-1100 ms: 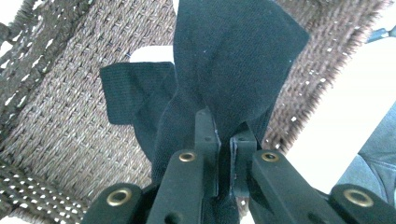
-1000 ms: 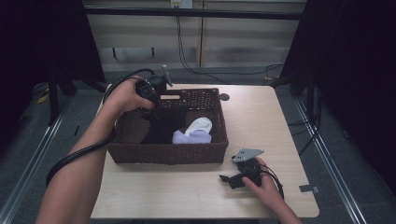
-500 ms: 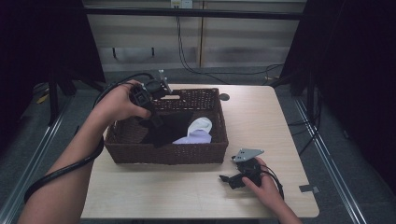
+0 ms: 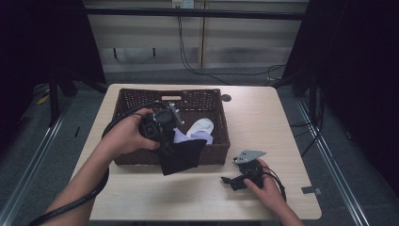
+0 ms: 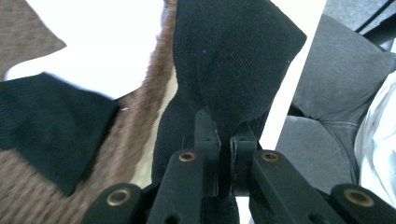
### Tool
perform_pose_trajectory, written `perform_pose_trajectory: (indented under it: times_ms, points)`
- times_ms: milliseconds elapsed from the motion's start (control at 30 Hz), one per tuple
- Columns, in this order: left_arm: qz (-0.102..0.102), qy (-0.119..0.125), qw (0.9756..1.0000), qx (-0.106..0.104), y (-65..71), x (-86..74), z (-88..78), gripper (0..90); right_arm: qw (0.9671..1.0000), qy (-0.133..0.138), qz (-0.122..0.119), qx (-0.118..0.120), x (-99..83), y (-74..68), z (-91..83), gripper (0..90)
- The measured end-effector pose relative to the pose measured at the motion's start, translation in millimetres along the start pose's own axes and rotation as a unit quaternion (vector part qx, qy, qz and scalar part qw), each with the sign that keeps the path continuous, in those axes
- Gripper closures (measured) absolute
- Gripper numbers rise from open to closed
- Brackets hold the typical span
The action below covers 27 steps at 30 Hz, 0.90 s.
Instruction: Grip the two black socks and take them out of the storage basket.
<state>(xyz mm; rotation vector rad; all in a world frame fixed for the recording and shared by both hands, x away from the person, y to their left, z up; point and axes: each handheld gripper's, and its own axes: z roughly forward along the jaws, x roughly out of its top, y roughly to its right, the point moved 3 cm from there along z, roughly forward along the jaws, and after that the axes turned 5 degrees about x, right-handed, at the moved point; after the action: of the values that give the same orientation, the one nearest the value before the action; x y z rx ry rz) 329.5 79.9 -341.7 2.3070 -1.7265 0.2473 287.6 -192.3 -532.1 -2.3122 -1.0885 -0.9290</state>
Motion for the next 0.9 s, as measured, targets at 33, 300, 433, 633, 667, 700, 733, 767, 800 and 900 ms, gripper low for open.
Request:
perform_pose_trajectory:
  times_ms: [33,300,433,633,667,700,733,767,800,900]
  points:
    - [0.001,0.002,1.0000,-0.001,2.8,-0.5,5.9,85.4,1.0000,0.000,0.000,0.000,0.0,0.0,0.0,9.2]
    - [0.002,-0.003,0.9999,-0.015,10.5,-2.0,41.0,85.2,1.0000,0.000,0.001,-0.001,-0.2,-0.4,-0.1,9.2]
    - [0.001,-0.007,0.9999,-0.014,11.2,-5.1,59.6,84.9,1.0000,-0.002,0.002,0.000,-0.3,-0.6,-0.3,9.2]
    - [0.000,-0.010,0.9998,-0.017,14.5,-13.8,68.7,84.5,1.0000,-0.002,0.001,0.000,-0.3,-0.6,-0.3,9.2]
    - [0.001,-0.014,0.9998,-0.017,14.7,-16.0,69.3,84.5,1.0000,-0.002,0.001,0.000,-0.3,-0.6,-0.3,9.2]
    - [0.000,-0.015,0.9998,-0.015,15.0,-18.0,70.0,84.3,1.0000,-0.002,0.001,0.000,-0.3,-0.6,-0.3,9.2]
    - [0.000,-0.016,0.9998,-0.016,15.5,-20.2,70.6,83.9,1.0000,-0.002,0.001,0.000,-0.3,-0.6,-0.3,9.2]
    - [-0.001,-0.013,0.9998,-0.016,16.1,-22.2,71.2,83.4,1.0000,-0.002,0.001,0.000,-0.3,-0.6,-0.3,9.2]
    - [-0.003,-0.011,0.9998,-0.018,16.7,-24.1,71.9,82.5,1.0000,-0.002,0.001,0.000,-0.3,-0.6,-0.3,9.2]
    - [-0.008,-0.005,0.9999,-0.014,16.8,-27.3,73.4,71.6,1.0000,-0.002,0.001,0.000,-0.3,-0.6,-0.3,9.2]
